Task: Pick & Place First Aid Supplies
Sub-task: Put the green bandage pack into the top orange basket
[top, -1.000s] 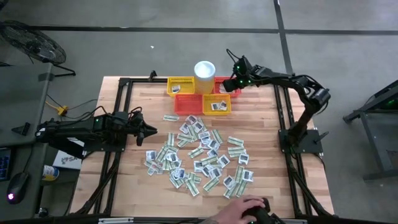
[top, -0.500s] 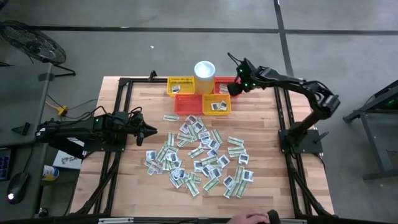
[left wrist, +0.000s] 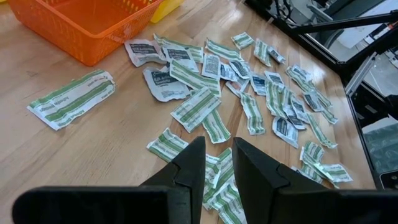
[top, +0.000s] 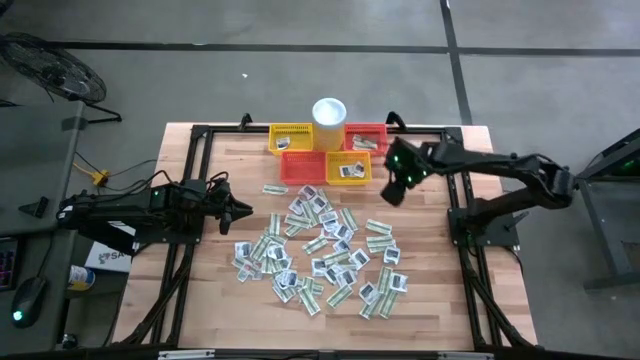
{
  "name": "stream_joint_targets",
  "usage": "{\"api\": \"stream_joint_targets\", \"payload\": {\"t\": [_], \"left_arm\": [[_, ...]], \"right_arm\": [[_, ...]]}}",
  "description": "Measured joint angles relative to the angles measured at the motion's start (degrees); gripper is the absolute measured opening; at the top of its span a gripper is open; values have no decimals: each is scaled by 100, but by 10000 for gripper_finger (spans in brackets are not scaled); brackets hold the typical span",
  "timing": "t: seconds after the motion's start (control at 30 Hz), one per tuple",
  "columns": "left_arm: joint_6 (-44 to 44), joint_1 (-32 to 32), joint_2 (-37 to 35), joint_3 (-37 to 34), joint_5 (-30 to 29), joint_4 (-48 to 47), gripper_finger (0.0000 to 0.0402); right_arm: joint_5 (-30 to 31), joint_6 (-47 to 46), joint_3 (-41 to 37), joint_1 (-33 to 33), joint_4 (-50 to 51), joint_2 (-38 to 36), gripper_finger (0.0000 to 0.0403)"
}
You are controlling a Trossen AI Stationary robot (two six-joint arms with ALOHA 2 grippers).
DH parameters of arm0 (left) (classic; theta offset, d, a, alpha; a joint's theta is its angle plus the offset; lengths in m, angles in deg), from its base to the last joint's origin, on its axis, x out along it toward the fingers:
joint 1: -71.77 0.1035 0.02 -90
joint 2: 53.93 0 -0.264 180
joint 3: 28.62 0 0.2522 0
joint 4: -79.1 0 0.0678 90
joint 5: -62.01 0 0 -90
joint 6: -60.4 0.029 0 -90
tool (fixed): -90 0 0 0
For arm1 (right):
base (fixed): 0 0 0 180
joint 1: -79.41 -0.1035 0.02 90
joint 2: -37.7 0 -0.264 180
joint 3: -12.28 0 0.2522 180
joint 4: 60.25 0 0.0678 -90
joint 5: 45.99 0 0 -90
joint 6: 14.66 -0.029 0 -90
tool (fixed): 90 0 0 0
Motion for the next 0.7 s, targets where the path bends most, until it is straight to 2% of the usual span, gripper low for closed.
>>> {"api": "stream_joint_targets", "payload": {"t": [0.2, 0.4, 0.53, 0.7], "left_arm": [[1, -2, -1, 0, 0, 0, 80], [2, 0, 1, 0, 0, -2, 80], [2, -1, 0, 0, 0, -2, 80], [2, 0, -1, 0, 0, -1, 80]], "right_arm": [[-219, 2156, -204, -734, -149, -5, 140], [-108, 4452, -202, -1205, -443, 363, 130], [203, 5426, -116, -1427, -726, 885, 129], [423, 6185, 273, -1591, -801, 1545, 128]]}}
